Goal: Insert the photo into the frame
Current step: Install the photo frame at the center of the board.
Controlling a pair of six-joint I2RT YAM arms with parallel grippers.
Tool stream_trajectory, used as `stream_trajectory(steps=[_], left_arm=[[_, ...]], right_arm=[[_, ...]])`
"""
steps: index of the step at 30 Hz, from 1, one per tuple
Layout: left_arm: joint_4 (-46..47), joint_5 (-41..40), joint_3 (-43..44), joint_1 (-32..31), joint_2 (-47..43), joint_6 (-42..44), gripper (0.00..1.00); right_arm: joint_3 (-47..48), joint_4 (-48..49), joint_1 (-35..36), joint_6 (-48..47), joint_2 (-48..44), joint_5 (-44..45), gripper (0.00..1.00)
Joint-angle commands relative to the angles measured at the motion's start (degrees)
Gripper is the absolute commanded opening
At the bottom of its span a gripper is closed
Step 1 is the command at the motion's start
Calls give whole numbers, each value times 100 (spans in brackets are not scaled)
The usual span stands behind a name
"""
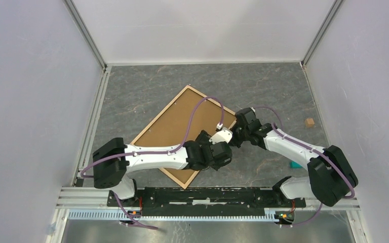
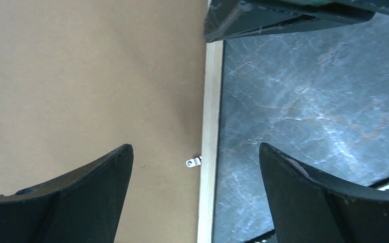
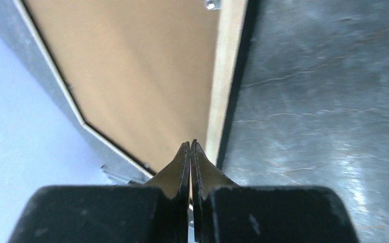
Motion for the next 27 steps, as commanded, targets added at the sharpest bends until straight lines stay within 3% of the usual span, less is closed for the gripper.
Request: stream_trajectory(steps=[1, 5, 7, 9, 10, 11, 12, 13, 17, 22, 27], left_arm=[[108, -818, 78, -214, 147, 1024, 100], [52, -1487, 273, -631, 621, 2160, 100], [-414, -1850, 522, -651, 833, 1910, 100], [-449, -1623, 389, -636, 675, 1676, 100], [-322, -1387, 187, -619, 512, 1591, 100], [-172, -1128, -8, -608, 300, 1510, 100], [-105, -935, -137, -591, 123, 1417, 100], [-66, -751, -249, -562, -56, 1323, 100], [213, 3, -614, -378, -667, 1162, 100], [533, 720, -982, 89, -1344, 1050, 100], [728, 1134, -1219, 568, -1831, 1006, 100]], right_arm=[[137, 888, 6, 161, -152, -526, 0], [161, 949, 12, 127, -123, -639, 0], [176, 998, 14, -87, -128, -622, 0], [168, 811, -100, -345, -192, -572, 0], [183, 561, -131, -450, -232, -365, 8], [206, 386, -171, -557, -296, -160, 24], [218, 249, -199, -653, -335, 32, 48], [234, 183, -242, -771, -350, 128, 60], [665, -417, -510, -1133, 19, 126, 77], [2055, -1619, -679, -1709, 1167, 508, 78], [3441, -2517, -836, -2209, 2570, 325, 78]])
